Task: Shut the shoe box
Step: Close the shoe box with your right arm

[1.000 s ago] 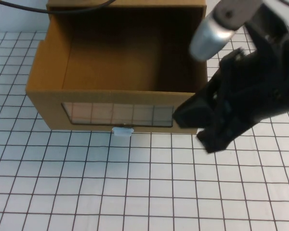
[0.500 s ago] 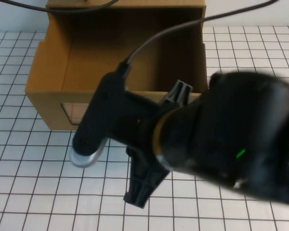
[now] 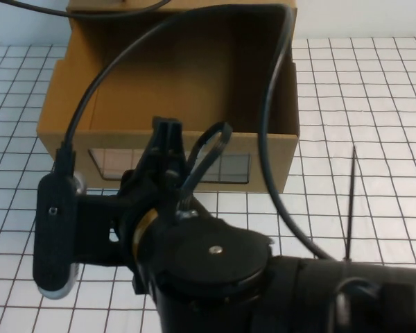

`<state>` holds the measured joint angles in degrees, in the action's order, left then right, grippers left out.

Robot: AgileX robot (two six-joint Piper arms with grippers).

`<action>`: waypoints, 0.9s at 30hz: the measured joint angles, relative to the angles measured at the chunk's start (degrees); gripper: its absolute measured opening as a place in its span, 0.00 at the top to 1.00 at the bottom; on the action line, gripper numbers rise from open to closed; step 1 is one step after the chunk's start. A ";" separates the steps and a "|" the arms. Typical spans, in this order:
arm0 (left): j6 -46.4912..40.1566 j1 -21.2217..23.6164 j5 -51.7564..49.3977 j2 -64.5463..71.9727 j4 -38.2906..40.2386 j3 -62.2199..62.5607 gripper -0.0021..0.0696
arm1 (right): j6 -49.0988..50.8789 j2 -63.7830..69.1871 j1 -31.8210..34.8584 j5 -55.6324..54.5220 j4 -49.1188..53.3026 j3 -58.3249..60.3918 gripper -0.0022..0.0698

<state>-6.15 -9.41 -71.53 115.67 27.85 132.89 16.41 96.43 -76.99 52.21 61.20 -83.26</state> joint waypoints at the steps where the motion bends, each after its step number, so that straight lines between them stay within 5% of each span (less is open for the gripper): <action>1: 0.09 0.00 0.00 0.00 0.00 0.00 0.98 | 0.12 0.50 0.00 -0.25 0.96 0.00 0.99; 27: -0.01 0.00 0.00 0.00 0.64 0.00 0.98 | 13.21 6.03 18.66 -18.14 17.01 0.00 0.99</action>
<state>-6.17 -9.41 -71.53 115.67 28.48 132.89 29.62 102.46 -58.32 34.06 78.21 -83.26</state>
